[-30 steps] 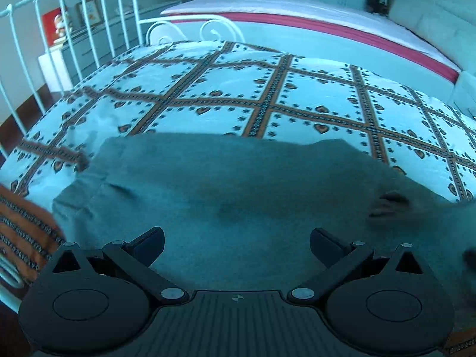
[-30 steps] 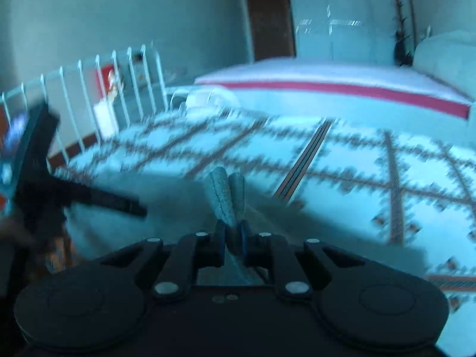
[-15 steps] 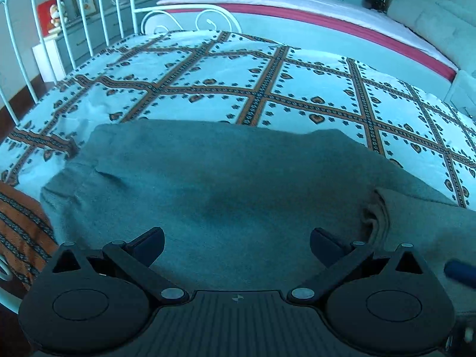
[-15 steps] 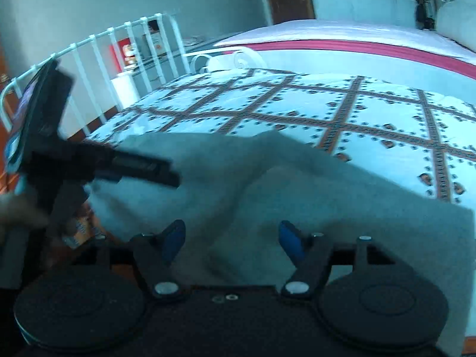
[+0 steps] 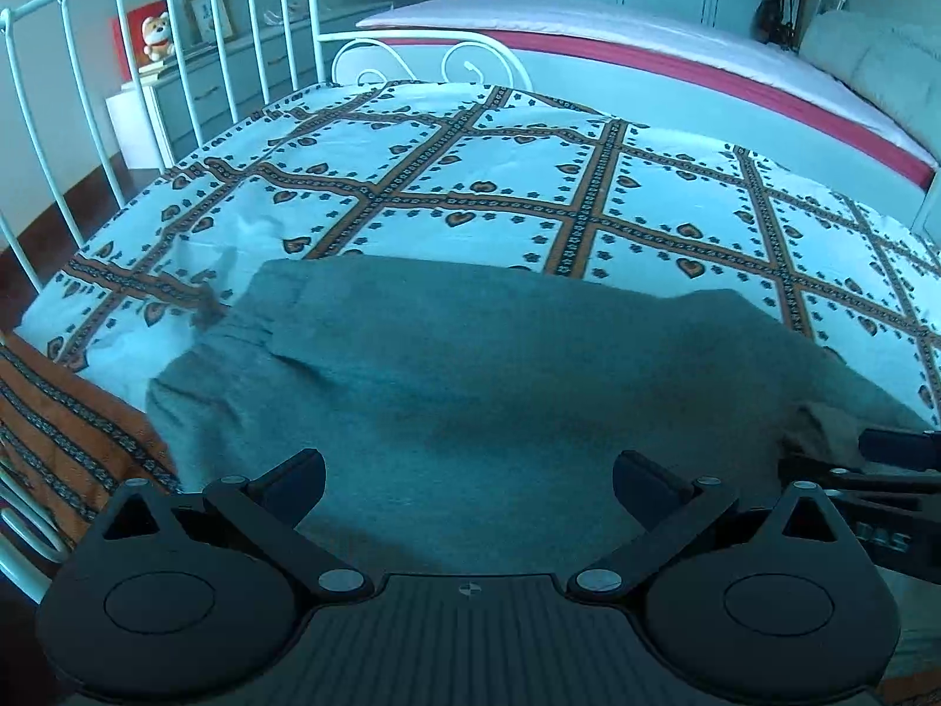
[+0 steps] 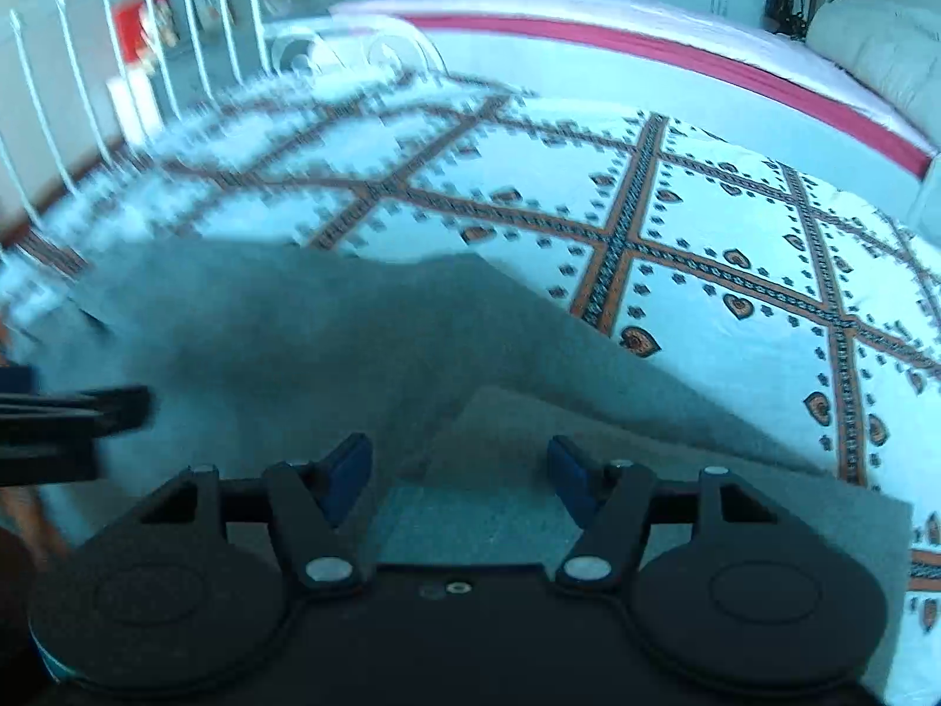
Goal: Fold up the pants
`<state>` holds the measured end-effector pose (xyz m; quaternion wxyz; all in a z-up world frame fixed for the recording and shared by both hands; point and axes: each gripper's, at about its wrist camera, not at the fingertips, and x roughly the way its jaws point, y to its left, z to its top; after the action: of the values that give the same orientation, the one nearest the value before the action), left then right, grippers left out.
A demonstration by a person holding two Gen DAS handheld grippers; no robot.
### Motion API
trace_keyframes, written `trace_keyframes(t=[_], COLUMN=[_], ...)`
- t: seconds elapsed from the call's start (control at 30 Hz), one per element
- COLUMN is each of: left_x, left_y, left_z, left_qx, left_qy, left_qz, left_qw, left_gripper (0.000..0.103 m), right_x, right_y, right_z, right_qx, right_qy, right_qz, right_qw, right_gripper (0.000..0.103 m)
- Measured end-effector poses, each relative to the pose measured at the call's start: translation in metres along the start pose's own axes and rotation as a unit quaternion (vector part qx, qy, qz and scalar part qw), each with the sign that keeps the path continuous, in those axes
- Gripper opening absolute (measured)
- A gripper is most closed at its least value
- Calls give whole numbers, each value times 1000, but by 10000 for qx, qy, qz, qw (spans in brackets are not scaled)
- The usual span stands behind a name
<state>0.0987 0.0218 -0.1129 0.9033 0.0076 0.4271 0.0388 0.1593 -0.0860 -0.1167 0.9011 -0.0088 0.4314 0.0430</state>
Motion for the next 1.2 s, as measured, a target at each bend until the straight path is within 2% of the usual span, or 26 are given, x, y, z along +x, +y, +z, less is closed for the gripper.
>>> trace_keyframes(t=[0.03,0.13,0.2,0.27,0.37,0.43,0.57,0.63,0.67,0.8,0.87,0.93,1.0,1.07,1.1,1.17,1.2], left_x=[0,-4,-5,-5,-6,-7,-8,-7,-6,-3,-1,1,1,3,3,4,4], left_y=[2,11,15,19,24,26,29,29,27,27,29,30,30,28,27,24,23], left_z=[0,2,3,4,2,1,0,1,1,-1,-2,-2,-3,-4,-4,-6,-6], left_qx=[6,-8,-56,-142,-248,-291,-383,-400,-385,-334,-368,-396,-417,-391,-373,-324,-298], left_qy=[-25,-170,-221,-207,-201,-207,-219,-220,-210,-121,-90,-51,-31,-3,7,34,46], left_qz=[20,71,53,-54,-158,-192,-249,-262,-259,-224,-196,-170,-181,-197,-194,-206,-211], left_qw=[10000,9998,9997,9997,9994,9992,9987,9986,9987,9991,9991,9991,9990,9990,9991,9993,9993], left_gripper=[103,103,103,103,103,103,103,103,103,103,103,103,103,103,103,103,103], right_x=[4,10,9,5,-1,-8,-31,-34,-28,8,-1,-14,-28,-35,-36,-36,-37], right_y=[4,13,11,3,-8,-18,-27,-27,-24,-11,-10,-11,-14,-22,-26,-34,-37], right_z=[0,-6,-9,-9,-7,-7,-1,2,2,-5,-6,-6,-9,-15,-21,-33,-39], right_qx=[-82,-410,-434,-275,30,416,738,786,685,548,667,630,543,579,579,540,560], right_qy=[38,119,194,165,46,-174,-742,-862,-754,-127,-319,-503,-644,-702,-698,-645,-610], right_qz=[-133,-454,-406,-293,-117,75,121,173,185,437,646,853,824,678,567,385,321], right_qw=[9999,9981,9980,9991,9999,9990,9944,9930,9946,9975,9952,9931,9930,9935,9943,9957,9960], right_gripper=[58,46,35,19,11,9,9,10,11,26,41,45,43,31,29,17,16])
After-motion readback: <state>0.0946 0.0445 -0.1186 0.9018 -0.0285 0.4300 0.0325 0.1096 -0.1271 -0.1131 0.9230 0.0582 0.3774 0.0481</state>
